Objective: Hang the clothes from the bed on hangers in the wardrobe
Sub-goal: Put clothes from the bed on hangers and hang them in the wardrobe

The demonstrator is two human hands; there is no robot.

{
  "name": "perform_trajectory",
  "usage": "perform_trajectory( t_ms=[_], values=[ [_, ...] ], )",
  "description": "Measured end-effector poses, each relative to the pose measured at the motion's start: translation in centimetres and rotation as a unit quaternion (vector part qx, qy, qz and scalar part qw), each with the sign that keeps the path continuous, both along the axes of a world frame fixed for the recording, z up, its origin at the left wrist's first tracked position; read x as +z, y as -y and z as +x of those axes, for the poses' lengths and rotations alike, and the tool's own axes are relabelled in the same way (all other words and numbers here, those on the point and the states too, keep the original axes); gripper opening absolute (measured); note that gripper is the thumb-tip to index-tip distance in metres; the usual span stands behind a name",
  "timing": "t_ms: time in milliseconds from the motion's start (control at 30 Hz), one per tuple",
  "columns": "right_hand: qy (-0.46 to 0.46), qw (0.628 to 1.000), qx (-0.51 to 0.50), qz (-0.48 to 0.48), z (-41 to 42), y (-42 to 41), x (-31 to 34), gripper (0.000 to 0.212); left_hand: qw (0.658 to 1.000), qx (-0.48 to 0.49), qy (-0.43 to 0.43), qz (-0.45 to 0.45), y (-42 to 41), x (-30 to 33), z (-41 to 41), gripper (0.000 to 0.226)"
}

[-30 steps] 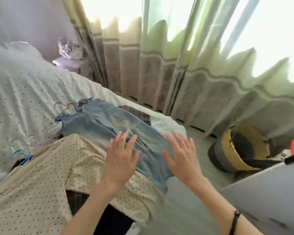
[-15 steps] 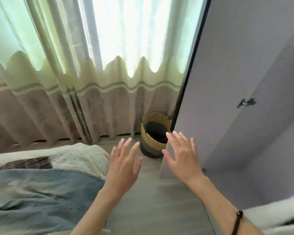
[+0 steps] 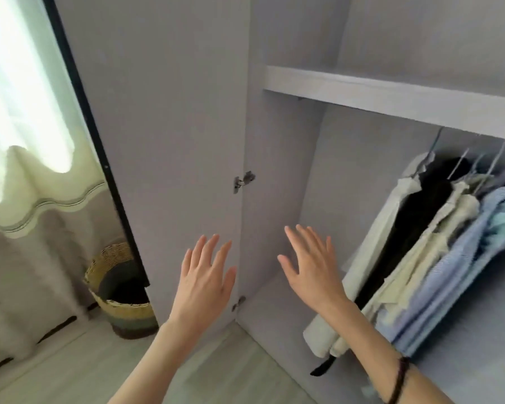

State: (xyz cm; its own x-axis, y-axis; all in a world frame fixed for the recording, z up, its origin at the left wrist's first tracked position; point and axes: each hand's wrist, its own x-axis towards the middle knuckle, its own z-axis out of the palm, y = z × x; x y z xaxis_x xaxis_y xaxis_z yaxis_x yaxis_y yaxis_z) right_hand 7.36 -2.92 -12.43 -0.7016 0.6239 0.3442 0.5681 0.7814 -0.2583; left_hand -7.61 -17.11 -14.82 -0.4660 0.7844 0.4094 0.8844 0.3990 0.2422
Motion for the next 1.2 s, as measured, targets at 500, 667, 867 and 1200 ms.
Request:
perform_trajectory(
  t_ms=[500, 667, 867, 1200],
  values=[
    [-0.018, 0.958, -0.287, 0.017, 7.6, -9.5, -0.4, 0.054, 0.949, -0.313, -0.017, -0.012, -18.4, -0.3, 2.2, 0.044],
    [-0.01, 0.942, -0.334, 0.02, 10.6, -13.6, -0.4, 0.054, 0.934, -0.358, -0.019, -0.015, -23.7, -0.4, 4.3, 0.04],
    [-0.016, 0.941, -0.336, 0.034, 12.7, -21.2, -0.2, 0.055, 0.929, -0.368, 0.03, -0.014, -31.4, -0.2, 6.9, 0.045],
    [0.019, 0.944, -0.316, 0.091, 14.3, -31.9, -0.1, 0.053, 0.905, -0.384, 0.177, 0.046, -43.4, 2.4, 14.2, 0.05]
  ],
)
